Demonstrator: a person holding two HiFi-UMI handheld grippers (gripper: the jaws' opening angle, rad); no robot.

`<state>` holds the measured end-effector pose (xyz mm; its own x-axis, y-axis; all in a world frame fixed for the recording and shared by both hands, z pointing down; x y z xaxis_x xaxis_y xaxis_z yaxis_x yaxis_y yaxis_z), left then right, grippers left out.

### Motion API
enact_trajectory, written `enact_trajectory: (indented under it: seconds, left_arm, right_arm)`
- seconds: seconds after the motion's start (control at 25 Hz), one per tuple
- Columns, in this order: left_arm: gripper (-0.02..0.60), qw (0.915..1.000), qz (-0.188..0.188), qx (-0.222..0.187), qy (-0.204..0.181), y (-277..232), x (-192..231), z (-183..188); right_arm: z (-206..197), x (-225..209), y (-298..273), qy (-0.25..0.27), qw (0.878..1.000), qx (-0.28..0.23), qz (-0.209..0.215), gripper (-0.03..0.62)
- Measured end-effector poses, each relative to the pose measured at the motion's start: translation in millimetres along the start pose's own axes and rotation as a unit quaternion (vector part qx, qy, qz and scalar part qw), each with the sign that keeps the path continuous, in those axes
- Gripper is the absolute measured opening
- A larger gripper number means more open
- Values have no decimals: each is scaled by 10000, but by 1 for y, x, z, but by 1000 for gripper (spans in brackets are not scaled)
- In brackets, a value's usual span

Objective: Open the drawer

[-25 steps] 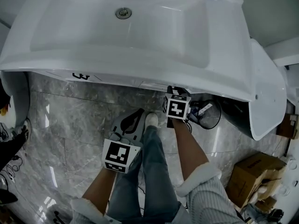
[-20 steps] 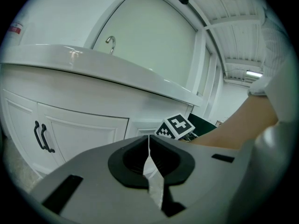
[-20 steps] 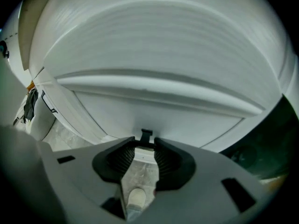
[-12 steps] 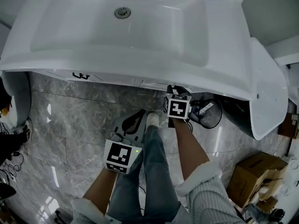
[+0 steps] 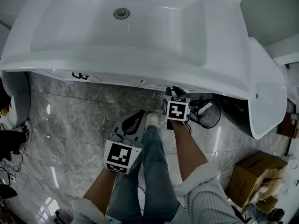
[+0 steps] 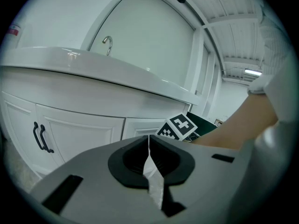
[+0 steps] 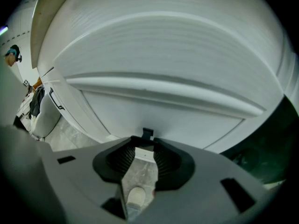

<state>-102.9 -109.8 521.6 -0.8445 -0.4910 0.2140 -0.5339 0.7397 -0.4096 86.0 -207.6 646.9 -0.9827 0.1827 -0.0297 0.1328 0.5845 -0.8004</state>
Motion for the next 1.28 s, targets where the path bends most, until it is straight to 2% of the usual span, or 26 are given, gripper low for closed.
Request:
enact_trajectory:
  seconds: [1.28]
  left_arm:
    - [23,9999,-69,-74,22,9,5,2]
  right_arm:
    - [-40,15,27,-219,9997,12,-110,129]
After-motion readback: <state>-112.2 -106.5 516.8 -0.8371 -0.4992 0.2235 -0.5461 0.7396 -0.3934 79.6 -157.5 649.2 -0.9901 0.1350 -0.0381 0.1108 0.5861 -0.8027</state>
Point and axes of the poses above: the fingertips, and each gripper's own axes: y backward along the fingers, x to its left, z out of its top, the point moved 7 cm from there along y, backward along the fingers, and after that the axes turned 6 degrees about z, right-handed, at the moved point
